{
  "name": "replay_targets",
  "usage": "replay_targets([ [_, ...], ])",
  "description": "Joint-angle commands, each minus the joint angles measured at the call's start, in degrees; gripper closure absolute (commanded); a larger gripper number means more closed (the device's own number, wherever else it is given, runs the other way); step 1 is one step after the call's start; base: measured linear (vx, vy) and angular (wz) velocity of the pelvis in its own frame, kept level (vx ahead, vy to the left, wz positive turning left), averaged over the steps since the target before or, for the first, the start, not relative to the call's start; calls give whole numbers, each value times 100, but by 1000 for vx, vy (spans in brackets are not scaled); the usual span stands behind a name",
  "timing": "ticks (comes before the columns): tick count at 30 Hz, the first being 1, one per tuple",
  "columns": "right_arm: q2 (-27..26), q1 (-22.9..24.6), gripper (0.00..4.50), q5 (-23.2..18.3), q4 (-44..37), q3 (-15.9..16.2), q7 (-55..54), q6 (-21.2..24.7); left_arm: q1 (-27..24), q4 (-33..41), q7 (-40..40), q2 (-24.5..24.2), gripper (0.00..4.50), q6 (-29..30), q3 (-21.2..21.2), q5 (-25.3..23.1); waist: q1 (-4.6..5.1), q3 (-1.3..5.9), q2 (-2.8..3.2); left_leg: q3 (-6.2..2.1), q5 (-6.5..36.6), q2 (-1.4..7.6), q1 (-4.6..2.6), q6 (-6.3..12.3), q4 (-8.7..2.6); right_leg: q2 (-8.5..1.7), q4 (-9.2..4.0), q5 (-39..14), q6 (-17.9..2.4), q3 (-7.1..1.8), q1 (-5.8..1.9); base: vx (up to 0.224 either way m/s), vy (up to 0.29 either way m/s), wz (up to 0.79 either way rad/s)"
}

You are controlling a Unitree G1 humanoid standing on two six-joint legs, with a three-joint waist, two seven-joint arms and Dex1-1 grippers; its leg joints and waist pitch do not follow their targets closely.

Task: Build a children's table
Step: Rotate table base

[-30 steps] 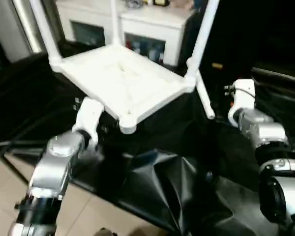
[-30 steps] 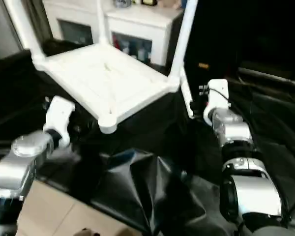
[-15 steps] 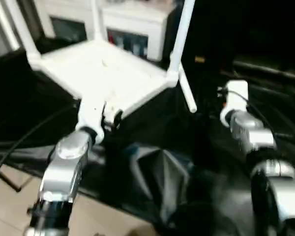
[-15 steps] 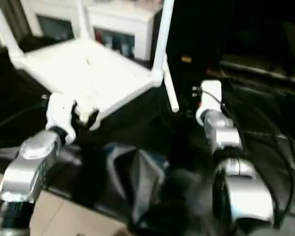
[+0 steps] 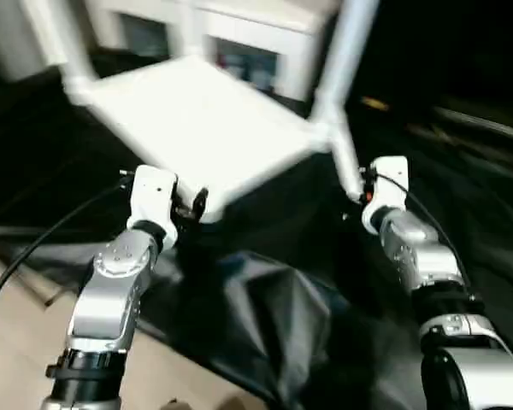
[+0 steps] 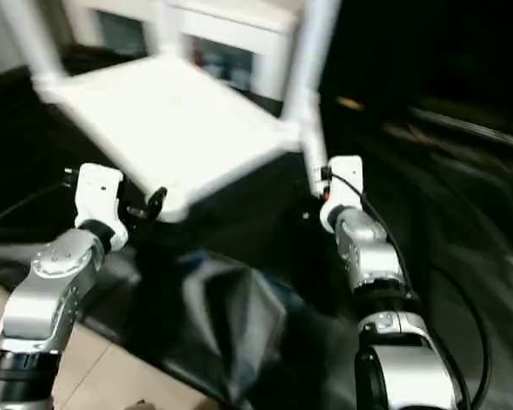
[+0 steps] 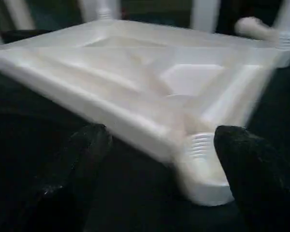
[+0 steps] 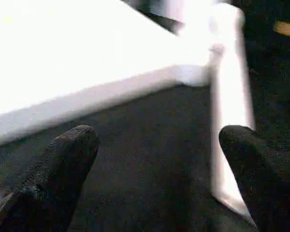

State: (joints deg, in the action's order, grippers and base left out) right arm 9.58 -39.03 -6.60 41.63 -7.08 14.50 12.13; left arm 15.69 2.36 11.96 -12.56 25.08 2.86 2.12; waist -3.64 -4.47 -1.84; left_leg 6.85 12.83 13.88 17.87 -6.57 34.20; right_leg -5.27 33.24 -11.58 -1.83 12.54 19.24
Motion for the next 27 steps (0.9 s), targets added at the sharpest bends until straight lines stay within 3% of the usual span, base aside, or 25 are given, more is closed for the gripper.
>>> replay_targets([
  [1,94,61,0,-16,-193,47,84,178,22,114,-42,7,51,49,-16,-1,149,362,137,-38,2917,283,-426,388,-654,-170,-183,-2067,-1051,-389,-40,82,25,-3],
  [2,95,79,0,-9,-206,71,88,177,12,122,-42,-4,51,60,-11,-3,148,349,58,12,2980,244,-445,376,-646,-198,-193,-1953,-1171,-442,-29,102,31,3],
  [3,88,102,0,-1,-203,86,70,189,2,132,-30,-30,51,63,8,1,126,347,16,142,2948,123,-412,342,-601,-244,-225,-1908,-1380,-550,-78,118,25,5],
  [4,88,102,0,-1,-203,86,70,189,2,132,-30,-30,51,63,8,1,8,409,-19,337,2378,-75,-262,366,-522,-307,-307,-1940,-1547,-747,-300,118,25,5],
  [5,81,110,0,5,-206,85,63,201,4,136,-18,-51,51,69,18,2,-78,505,-75,407,1509,-190,-42,488,-442,-310,-309,-1776,-1590,-868,-581,108,27,2],
  [7,76,113,0,8,-213,79,60,213,9,142,-12,-68,51,80,30,8,-146,557,-83,432,926,-268,13,647,-409,-269,-282,-1416,-1616,-904,-657,105,25,2],
  [8,72,113,0,8,-210,78,61,212,10,143,-8,-77,51,85,35,10,-153,606,-62,404,338,-308,74,785,-385,-178,-186,-762,-1636,-875,-716,124,10,3],
  [9,68,114,0,14,-213,79,66,224,8,146,-4,-86,51,88,42,13,-143,617,-55,398,220,-305,26,830,-396,-138,-144,-527,-1654,-856,-685,129,14,5],
  [11,72,123,0,33,-238,106,67,269,7,145,-8,-95,51,92,54,19,-104,638,-27,334,-335,-286,-198,1135,-396,2,20,253,-1674,-820,-540,135,15,6],
  [12,76,126,0,33,-249,114,67,284,10,142,-10,-97,51,93,55,20,-97,645,-29,313,-493,-288,-233,1249,-383,16,54,387,-1654,-814,-524,145,16,7],
  [13,73,134,0,12,-276,107,70,304,15,136,-12,-96,51,96,57,22,-93,685,-23,262,-918,-312,-314,1518,-333,59,121,677,-1578,-799,-507,145,16,7],
  [14,81,146,0,13,-303,119,80,313,17,134,-10,-96,51,100,55,21,-48,688,-34,175,-1291,-286,-514,1846,-308,97,209,860,-1479,-774,-351,144,11,10],
  [15,88,154,0,15,-322,129,87,319,18,132,-9,-95,51,102,54,20,-34,694,-40,121,-1458,-248,-616,2022,-290,88,246,837,-1429,-768,-273,137,-2,13],
  [16,113,169,0,55,-346,180,111,349,16,132,-6,-93,51,102,50,22,-17,685,-87,90,-1599,-283,-617,2176,-243,94,263,857,-1351,-800,-270,137,-2,13],
  [17,138,203,0,126,-389,264,147,353,13,130,-7,-93,51,102,38,30,-159,632,-241,313,-1107,-683,-194,2175,-45,92,136,1125,-1442,-1141,-716,117,9,17],
  [18,135,218,0,143,-412,277,144,353,12,130,-8,-92,51,106,30,34,-418,612,-339,169,-169,-885,822,2552,466,-443,-212,1381,-1173,-1411,-1455,103,36,46],
  [19,115,229,0,125,-434,254,121,366,11,130,-8,-91,51,109,23,37,-440,564,-195,45,25,-662,869,2404,562,-813,-366,1282,-1206,-1472,-1407,103,36,46],
  [20,97,233,0,100,-444,226,101,381,9,130,-6,-91,51,110,19,38,-416,558,-104,-72,-64,-434,866,2189,525,-880,-383,1292,-1186,-1322,-1303,93,65,80],
  [21,97,233,0,100,-444,226,101,381,9,130,-6,-91,51,110,19,38,-132,662,221,-309,-640,83,-439,1219,-131,146,445,750,-931,-698,-320,66,13,19],
  [22,95,240,0,82,-459,229,150,389,12,128,-8,-88,51,115,17,40,306,694,242,-970,-2043,413,-1032,2646,-195,211,1019,-1146,16,-536,512,66,13,19],
  [23,79,255,0,51,-483,211,161,426,10,129,-8,-86,51,120,16,43,160,669,230,-1009,-2337,443,-1072,3218,-134,107,1161,-1264,269,-622,744,53,-76,-35],
  [24,73,262,0,48,-498,207,150,447,9,130,-8,-86,51,122,15,45,181,699,59,-912,-2705,499,-992,3413,-122,-67,1283,-913,516,-763,988,57,-46,-18],
  [25,76,266,0,57,-504,215,148,456,7,130,-7,-88,51,124,14,45,109,629,-72,-549,-2308,282,-773,3111,-211,-130,1064,-184,339,-862,982,57,-46,-18],
  [26,89,273,0,67,-512,238,149,457,9,128,-6,-88,51,128,13,43,107,582,-177,-297,-1745,46,-624,2821,-213,-152,754,320,16,-911,853,0,0,0],
  [27,100,277,0,70,-513,250,150,457,10,127,-8,-92,51,144,9,34,7,552,-498,84,-181,-620,-110,2208,-26,-229,188,174,-231,-1251,80,-70,2,7],
])
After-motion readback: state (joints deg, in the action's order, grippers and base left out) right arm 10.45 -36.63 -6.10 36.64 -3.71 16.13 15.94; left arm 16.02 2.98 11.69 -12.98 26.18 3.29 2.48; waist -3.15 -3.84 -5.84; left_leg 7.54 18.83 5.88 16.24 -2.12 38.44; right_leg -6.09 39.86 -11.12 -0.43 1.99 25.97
